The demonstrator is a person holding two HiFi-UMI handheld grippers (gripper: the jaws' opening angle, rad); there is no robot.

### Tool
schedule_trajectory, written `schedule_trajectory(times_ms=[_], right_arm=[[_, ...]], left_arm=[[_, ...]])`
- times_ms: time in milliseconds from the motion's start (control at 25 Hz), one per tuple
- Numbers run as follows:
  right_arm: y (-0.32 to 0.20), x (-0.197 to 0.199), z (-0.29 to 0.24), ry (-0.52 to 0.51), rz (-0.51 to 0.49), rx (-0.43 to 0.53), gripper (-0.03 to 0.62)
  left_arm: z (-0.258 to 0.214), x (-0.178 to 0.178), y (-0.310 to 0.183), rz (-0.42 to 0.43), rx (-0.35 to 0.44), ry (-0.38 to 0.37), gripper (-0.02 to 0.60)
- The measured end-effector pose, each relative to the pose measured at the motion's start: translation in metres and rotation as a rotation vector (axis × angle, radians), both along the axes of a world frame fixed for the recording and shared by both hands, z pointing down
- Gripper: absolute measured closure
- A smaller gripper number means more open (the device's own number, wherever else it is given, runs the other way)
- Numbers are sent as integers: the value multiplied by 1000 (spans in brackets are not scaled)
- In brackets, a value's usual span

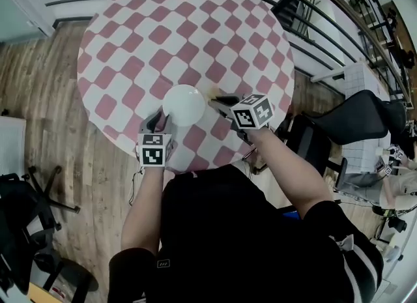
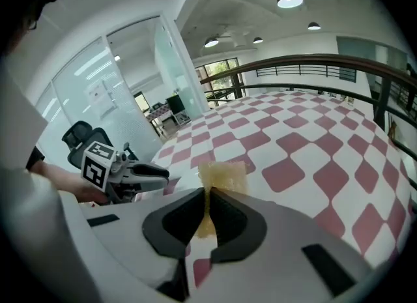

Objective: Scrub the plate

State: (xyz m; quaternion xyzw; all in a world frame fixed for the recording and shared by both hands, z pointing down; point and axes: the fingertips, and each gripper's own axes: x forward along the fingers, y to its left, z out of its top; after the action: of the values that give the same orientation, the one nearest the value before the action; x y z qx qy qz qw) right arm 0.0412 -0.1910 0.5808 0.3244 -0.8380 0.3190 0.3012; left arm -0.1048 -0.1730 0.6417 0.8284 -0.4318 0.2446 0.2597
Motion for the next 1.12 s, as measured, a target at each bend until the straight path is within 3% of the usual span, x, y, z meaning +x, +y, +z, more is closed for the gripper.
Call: schedule_trajectory(times_ms=[360,520,840,1120], right_arm=[[27,28,-26,-87,61,24,556],[36,36,-42,-139,60,53,556],[34,55,-103,-236,60,185,556],[40,51,-169,-324,-12,309,556]], left_arm=[[-44,5,14,3,48,-6,469],[-72,11,20,-18,72,31,469],[-135,10,27,-54,156,71,469],[-207,21,36,1,256,85,474]])
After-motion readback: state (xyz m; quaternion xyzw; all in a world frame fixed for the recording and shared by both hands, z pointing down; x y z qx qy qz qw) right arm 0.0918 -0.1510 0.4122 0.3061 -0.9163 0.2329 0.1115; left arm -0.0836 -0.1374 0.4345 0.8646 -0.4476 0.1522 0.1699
